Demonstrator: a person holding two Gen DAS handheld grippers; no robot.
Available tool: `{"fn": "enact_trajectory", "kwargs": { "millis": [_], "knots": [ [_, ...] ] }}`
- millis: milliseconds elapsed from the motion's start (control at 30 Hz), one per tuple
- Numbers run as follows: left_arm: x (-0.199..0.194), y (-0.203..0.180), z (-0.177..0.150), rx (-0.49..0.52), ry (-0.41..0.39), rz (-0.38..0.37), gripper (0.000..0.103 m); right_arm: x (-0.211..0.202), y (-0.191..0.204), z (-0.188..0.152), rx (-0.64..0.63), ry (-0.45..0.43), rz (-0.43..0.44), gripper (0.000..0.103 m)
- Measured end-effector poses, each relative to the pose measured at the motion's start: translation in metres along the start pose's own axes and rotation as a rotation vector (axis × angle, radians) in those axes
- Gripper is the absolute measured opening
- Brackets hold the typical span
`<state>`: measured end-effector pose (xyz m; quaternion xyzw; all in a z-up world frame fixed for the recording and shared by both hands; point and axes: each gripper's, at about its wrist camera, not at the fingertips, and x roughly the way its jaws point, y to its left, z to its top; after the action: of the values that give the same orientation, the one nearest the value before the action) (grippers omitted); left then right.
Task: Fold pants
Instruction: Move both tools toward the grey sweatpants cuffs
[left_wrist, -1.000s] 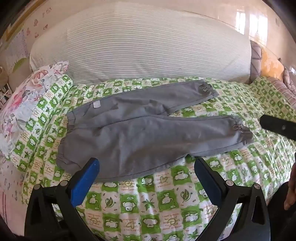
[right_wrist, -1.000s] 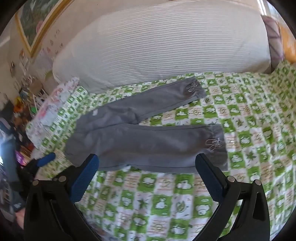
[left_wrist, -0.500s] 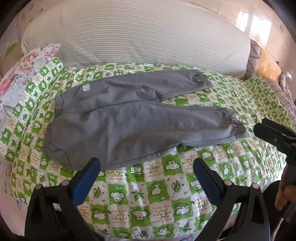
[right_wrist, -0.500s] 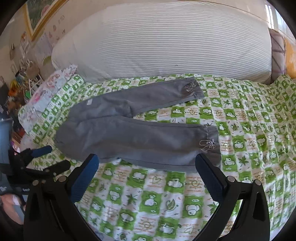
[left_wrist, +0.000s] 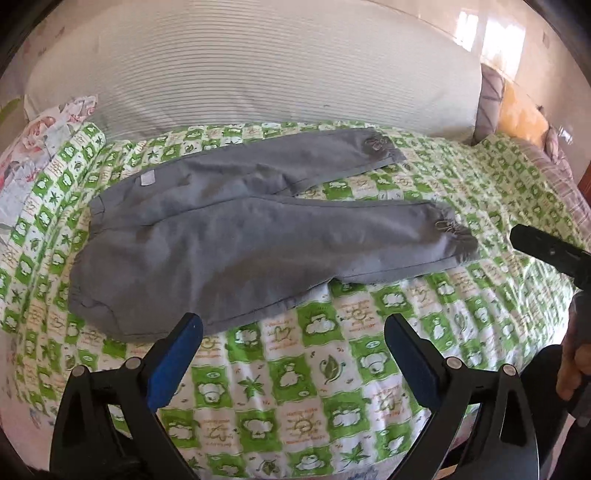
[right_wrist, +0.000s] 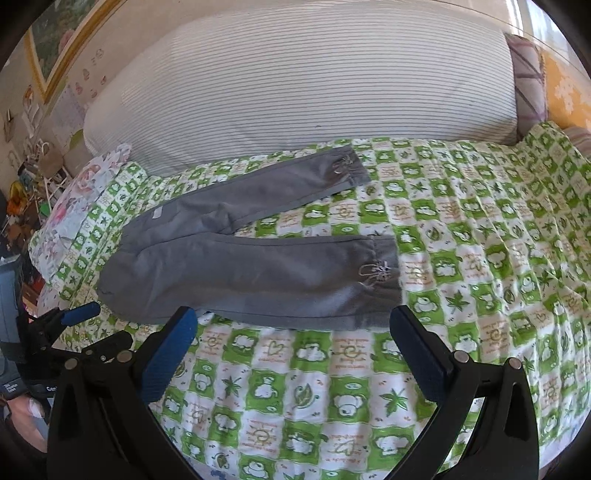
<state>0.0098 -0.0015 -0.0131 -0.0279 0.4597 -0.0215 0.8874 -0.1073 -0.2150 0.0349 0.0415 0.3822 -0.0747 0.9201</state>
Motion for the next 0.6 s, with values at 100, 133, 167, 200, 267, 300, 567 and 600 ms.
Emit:
{"fn": "enact_trajectory", "kwargs": {
  "millis": [100,133,167,200,267,300,567,600],
  "knots": [
    [-0.001,-0.003,-0.002,0.022,-0.004,-0.003,0.099,-0.001,-0.006,-0.002,0.007,-0.002,-0.015,0.103],
    [-0.002,-0.005,-0.001,0.027,-0.008,-0.011,0.099,-0.001,-0.008,-0.002,0.012,-0.001,-0.024,0.103],
    [-0.004,-0.006,0.001,0.031,-0.015,-0.012,0.099,-0.001,-0.010,-0.003,0.016,0.001,-0.028,0.103],
    [-0.004,-0.006,0.002,0.034,-0.023,-0.010,0.099,0.000,-0.012,-0.003,0.023,0.002,-0.030,0.103],
    [-0.008,-0.005,0.006,0.011,-0.067,-0.015,0.099,-0.002,-0.016,-0.003,0.036,-0.003,-0.036,0.103],
    [-0.010,-0.003,0.008,-0.024,-0.092,-0.027,0.099,-0.003,-0.017,-0.003,0.039,-0.008,-0.034,0.103],
    [-0.002,-0.005,0.021,0.000,-0.125,-0.074,0.099,-0.009,-0.017,0.000,0.028,-0.036,-0.056,0.103],
    [0.003,-0.008,0.023,0.022,-0.092,-0.061,0.099,-0.008,-0.017,0.000,0.027,-0.032,-0.057,0.103]
  ]
}}
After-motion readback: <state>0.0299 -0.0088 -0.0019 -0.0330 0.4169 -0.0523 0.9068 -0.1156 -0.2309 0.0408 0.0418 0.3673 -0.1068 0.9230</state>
